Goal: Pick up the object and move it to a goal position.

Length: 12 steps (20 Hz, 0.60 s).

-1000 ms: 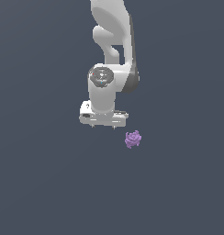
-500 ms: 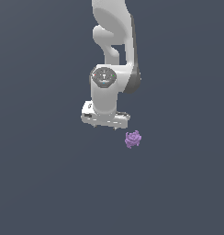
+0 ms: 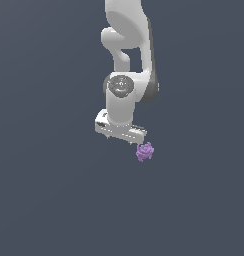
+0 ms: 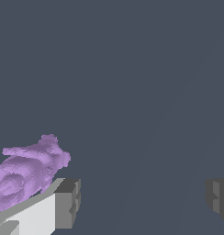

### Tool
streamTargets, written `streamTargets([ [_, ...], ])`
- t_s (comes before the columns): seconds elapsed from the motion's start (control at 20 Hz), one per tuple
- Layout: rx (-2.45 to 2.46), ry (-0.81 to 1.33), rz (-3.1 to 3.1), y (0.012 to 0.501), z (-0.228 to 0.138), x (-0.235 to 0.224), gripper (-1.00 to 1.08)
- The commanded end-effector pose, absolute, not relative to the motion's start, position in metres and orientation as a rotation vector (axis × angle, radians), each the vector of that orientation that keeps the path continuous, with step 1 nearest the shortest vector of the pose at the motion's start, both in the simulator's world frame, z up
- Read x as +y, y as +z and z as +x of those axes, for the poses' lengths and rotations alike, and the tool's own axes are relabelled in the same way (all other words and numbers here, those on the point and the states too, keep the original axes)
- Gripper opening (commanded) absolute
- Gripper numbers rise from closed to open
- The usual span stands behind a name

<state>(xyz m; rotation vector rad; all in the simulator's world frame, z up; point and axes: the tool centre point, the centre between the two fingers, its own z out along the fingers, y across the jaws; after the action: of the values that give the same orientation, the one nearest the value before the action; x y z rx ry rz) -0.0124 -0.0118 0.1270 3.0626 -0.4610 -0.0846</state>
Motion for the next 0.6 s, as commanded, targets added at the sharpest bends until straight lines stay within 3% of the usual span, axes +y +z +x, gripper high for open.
streamTargets([
  [0.0, -0.548, -0.078, 3.050, 0.126, -0.011, -0.004, 1.00],
  [0.55, -0.932, -0.049, 2.964, 0.119, -0.006, 0.028, 1.00],
])
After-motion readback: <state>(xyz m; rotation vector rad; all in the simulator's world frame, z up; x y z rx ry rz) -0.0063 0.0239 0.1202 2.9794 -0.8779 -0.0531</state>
